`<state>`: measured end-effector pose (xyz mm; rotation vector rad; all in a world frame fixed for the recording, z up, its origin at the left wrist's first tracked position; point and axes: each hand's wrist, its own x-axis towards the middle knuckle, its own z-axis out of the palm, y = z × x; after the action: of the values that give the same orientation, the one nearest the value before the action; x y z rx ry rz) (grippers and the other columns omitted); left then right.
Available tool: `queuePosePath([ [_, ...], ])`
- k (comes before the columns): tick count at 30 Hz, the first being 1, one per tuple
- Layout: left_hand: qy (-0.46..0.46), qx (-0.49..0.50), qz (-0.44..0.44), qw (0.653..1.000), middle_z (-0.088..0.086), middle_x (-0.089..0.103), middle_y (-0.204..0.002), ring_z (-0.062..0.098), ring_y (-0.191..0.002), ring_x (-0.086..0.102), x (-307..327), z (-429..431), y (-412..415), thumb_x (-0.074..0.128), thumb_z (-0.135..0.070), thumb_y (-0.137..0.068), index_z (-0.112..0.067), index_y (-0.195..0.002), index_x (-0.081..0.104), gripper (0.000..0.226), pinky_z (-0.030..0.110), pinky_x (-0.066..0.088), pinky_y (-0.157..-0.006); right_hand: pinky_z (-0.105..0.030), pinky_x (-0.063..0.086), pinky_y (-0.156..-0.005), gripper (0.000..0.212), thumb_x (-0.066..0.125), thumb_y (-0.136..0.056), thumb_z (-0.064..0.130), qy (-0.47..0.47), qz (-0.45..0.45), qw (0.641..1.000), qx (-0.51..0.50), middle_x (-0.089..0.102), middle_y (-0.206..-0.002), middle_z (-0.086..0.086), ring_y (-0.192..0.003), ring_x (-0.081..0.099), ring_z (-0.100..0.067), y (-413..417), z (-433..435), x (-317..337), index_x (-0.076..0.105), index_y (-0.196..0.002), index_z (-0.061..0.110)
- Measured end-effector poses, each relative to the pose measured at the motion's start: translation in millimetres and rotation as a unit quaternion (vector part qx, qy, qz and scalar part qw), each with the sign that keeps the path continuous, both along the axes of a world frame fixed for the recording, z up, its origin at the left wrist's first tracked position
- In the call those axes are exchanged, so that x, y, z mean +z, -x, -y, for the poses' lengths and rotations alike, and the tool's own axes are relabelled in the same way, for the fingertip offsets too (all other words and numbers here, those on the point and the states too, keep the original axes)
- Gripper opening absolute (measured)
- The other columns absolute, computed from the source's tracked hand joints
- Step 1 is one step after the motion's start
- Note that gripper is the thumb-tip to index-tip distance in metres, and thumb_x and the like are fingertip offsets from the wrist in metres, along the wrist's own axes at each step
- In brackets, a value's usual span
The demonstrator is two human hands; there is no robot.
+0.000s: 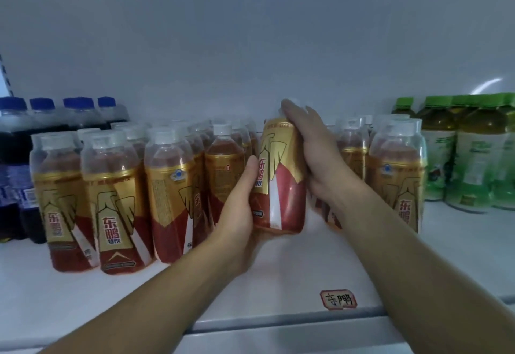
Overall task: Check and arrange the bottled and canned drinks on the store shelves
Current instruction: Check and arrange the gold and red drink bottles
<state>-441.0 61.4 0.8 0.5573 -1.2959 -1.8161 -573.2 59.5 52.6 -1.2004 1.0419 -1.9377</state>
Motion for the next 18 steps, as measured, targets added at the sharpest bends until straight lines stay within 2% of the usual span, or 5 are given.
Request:
queuePosePath([
  [2,-0.037,-0.027,-0.019,0.999,0.015,0.075,-0.099,0.027,-0.077,0.072,4.3,0.0,-5.4,0.045,-0.065,-0.091,-0.009,-0.114,0.072,0.066,0.038,0.058,-0.066,-0.041,0.056,-0.095,0.073,0.07,-0.086,0.056,-0.024,0.01,0.997,0.07,0.068,-0.112,-0.004,-0.099,0.07,-0.019,-1.4,-7.1,2.3,0.051,-0.141,0.012],
  [7,-0.073,-0.114,-0.043,0.99,0.023,0.072,-0.104,0.034,-0.08,0.073,3.2,-14.0,-13.9,0.032,-0.062,-0.099,-0.003,-0.111,0.073,0.072,0.039,0.062,-0.066,-0.025,0.056,-0.057,0.054,0.06,-0.095,0.049,-0.042,0.005,0.99,0.134,0.069,-0.092,-0.007,-0.069,0.072,-0.013,-4.0,-27.1,-4.4,0.057,-0.126,0.005],
  [9,-0.011,-0.078,0.002,0.997,0.017,0.074,-0.108,0.03,-0.091,0.074,3.7,-20.0,-18.4,0.031,-0.065,-0.097,-0.013,-0.118,0.07,0.069,0.039,0.061,-0.069,-0.03,0.056,-0.069,0.055,0.07,-0.087,0.046,-0.018,-0.023,0.997,0.078,0.071,-0.096,-0.004,-0.079,0.074,-0.015,-5.7,-31.1,-3.4,0.058,-0.128,0.011],
  [13,0.055,-0.067,-0.002,0.996,0.005,0.078,-0.099,0.019,-0.087,0.075,9.1,-26.9,-27.4,0.044,-0.062,-0.09,-0.022,-0.116,0.069,0.054,0.037,0.061,-0.067,-0.036,0.059,-0.083,0.089,0.084,-0.066,0.058,0.01,-0.086,0.996,-0.038,0.073,-0.114,-0.003,-0.096,0.074,-0.017,-11.6,-32.4,0.6,0.053,-0.139,0.018],
  [18,-0.111,-0.211,-0.083,0.968,0.025,0.07,-0.107,0.033,-0.078,0.071,7.9,-34.4,-45.1,0.045,-0.067,-0.088,-0.002,-0.116,0.072,0.076,0.04,0.062,-0.068,-0.048,0.05,-0.102,0.086,0.072,-0.072,0.068,-0.09,-0.085,0.99,0.069,0.071,-0.112,-0.012,-0.098,0.068,-0.028,-16.3,-40.0,-1.0,0.058,-0.133,0.009],
])
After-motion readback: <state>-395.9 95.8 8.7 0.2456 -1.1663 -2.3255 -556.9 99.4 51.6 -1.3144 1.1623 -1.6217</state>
